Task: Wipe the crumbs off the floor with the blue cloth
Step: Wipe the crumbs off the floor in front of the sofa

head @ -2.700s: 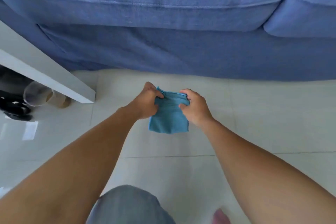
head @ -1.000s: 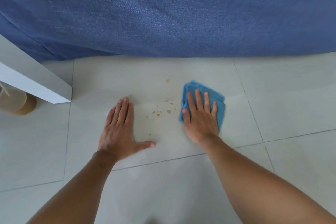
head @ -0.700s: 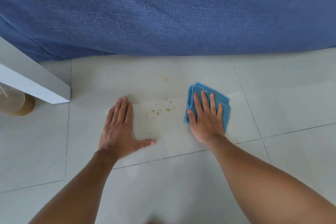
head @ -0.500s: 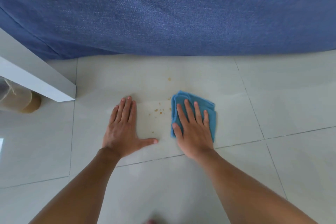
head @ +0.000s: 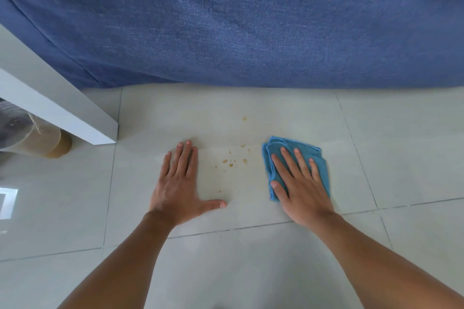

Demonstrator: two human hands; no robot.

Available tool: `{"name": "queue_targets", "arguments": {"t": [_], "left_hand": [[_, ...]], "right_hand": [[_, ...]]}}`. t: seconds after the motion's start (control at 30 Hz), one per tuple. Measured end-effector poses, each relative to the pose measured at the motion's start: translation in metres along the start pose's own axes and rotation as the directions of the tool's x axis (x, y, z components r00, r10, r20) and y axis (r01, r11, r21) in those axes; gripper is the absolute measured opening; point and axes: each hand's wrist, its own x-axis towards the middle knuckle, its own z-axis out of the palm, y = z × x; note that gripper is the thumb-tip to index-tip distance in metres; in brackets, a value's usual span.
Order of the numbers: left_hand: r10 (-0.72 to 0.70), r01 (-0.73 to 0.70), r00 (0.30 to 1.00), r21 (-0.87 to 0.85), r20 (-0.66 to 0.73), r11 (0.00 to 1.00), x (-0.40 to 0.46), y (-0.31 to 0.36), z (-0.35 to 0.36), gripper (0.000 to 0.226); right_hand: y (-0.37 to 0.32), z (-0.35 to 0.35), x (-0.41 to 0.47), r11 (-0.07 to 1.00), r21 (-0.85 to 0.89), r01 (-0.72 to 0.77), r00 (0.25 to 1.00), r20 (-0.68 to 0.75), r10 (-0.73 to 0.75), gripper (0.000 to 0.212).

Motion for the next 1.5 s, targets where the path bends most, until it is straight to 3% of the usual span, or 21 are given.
{"name": "queue_targets", "arguments": {"t": [0.2, 0.4, 0.6, 0.77, 1.0, 1.2, 1.5], "left_hand": [[0.013, -0.014, 1.0, 0.031, 0.02, 0.999, 0.001, 0.0, 0.001, 0.147], [0.015, -0.016, 0.999, 0.03, 0.042, 0.999, 0.001, 0.0, -0.001, 0.151], [0.03, -0.031, 0.999, 0.025, 0.035, 0.999, 0.001, -0.002, 0.001, 0.153], [0.027, -0.027, 0.999, 0.011, 0.035, 1.0, 0.001, -0.002, -0.001, 0.152], [0.028, -0.028, 0.999, -0.006, 0.023, 1.0, -0.001, -0.001, -0.002, 0.15], [0.025, -0.025, 1.0, -0.016, 0.014, 1.0, -0.001, -0.001, -0.002, 0.152], [0.018, -0.018, 0.999, 0.002, 0.035, 1.0, 0.001, 0.0, -0.003, 0.151]], "right_hand": [[-0.022, -0.005, 0.042, 0.995, 0.002, -0.1, 0.995, -0.021, 0.1, 0.069], [-0.012, 0.005, -0.01, 0.996, 0.004, 0.091, 0.995, 0.033, -0.091, 0.07], [-0.029, 0.002, 0.03, 0.985, 0.055, -0.162, 0.985, -0.046, 0.165, 0.071], [-0.013, 0.003, -0.009, 0.995, 0.018, 0.103, 0.993, 0.048, -0.104, 0.069], [0.001, -0.014, 0.047, 0.994, 0.01, 0.111, 0.994, 0.016, -0.111, 0.076], [-0.001, -0.033, 0.092, 0.973, 0.002, 0.232, 0.972, 0.028, -0.232, 0.071], [-0.026, -0.043, 0.131, 0.932, 0.13, 0.337, 0.936, 0.058, -0.347, 0.068]]}}
